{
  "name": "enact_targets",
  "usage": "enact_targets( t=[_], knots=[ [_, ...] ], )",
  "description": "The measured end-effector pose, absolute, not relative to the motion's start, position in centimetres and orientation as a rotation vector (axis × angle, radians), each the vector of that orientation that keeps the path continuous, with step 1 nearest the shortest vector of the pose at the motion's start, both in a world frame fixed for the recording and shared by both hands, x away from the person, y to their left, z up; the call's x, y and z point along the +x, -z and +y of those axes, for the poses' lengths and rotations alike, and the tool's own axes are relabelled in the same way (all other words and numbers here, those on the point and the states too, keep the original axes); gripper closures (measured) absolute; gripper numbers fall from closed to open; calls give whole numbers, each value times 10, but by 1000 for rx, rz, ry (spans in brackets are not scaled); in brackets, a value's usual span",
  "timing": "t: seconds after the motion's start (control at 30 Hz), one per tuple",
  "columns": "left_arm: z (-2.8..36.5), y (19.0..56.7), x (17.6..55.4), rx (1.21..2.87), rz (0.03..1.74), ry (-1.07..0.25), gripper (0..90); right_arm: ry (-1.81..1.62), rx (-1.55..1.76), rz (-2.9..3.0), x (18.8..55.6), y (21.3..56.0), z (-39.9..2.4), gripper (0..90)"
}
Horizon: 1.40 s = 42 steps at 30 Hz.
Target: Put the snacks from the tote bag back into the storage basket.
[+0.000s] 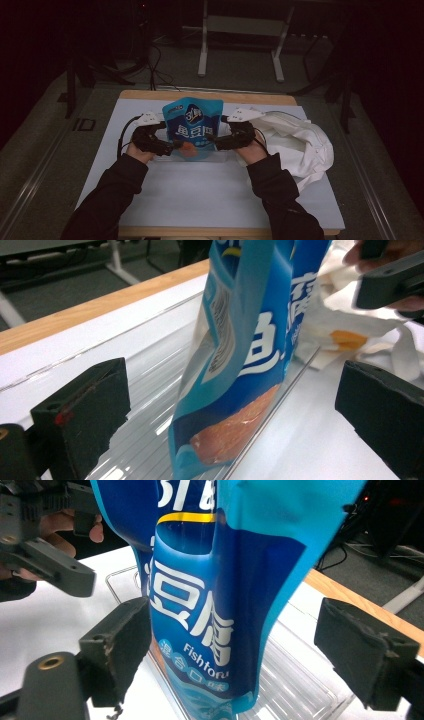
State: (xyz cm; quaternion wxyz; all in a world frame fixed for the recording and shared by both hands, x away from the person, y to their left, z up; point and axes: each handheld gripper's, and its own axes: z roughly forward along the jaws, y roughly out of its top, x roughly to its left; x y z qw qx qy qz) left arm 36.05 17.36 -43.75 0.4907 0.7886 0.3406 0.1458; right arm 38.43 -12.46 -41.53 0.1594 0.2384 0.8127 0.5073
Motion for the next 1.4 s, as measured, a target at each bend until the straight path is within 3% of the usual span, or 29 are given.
enact_targets(
  t=[0.7, 1.4],
  knots=[
    [184, 448, 330, 1905, 919, -487, 16, -1411, 658, 2282, 364, 415, -164, 142],
    [159, 467, 276, 1902, 858, -409, 16, -1397, 727, 2256, 331, 429, -220, 145]
  ],
)
